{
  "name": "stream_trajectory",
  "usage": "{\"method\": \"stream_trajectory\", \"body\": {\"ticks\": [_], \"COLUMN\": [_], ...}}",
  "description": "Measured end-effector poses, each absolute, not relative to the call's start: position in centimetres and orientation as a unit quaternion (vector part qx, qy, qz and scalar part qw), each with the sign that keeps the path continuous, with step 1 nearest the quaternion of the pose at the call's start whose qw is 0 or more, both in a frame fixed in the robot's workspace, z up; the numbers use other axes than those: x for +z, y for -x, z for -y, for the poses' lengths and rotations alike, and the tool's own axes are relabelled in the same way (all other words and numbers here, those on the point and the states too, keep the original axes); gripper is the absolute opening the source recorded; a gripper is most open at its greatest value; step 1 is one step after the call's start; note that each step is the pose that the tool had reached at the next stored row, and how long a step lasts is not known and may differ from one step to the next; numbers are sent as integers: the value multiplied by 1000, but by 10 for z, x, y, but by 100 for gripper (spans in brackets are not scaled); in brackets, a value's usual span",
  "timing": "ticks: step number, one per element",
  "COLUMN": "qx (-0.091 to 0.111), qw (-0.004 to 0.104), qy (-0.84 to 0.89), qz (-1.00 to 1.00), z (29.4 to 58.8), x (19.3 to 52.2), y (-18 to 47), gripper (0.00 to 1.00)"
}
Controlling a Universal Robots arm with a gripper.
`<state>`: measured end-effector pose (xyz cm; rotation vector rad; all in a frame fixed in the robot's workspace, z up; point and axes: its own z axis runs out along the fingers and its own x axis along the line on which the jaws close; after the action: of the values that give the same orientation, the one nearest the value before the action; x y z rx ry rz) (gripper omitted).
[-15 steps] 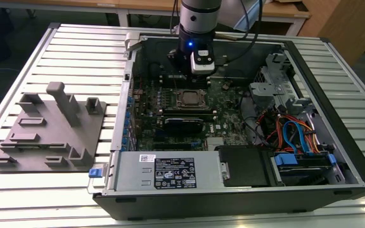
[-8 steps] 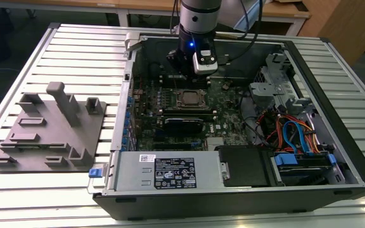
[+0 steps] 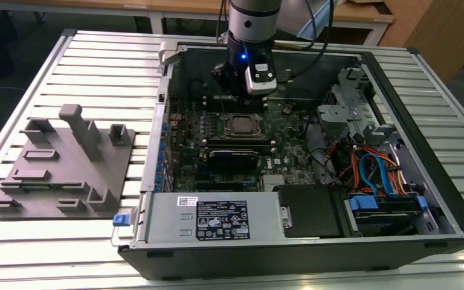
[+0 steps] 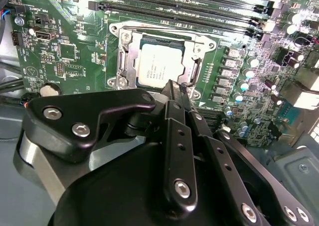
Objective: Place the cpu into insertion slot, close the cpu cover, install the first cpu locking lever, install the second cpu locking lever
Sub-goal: 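Install the first cpu locking lever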
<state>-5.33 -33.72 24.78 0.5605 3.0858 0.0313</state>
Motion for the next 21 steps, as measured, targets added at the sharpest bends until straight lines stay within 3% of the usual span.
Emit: {"method": "stream_trajectory", "body": {"ticks": [21], "qx": [10], "qw": [2], "qy": [-124], "qz": [-992], "z": [337], "x": [248], "y": [54], "gripper": [10]}}
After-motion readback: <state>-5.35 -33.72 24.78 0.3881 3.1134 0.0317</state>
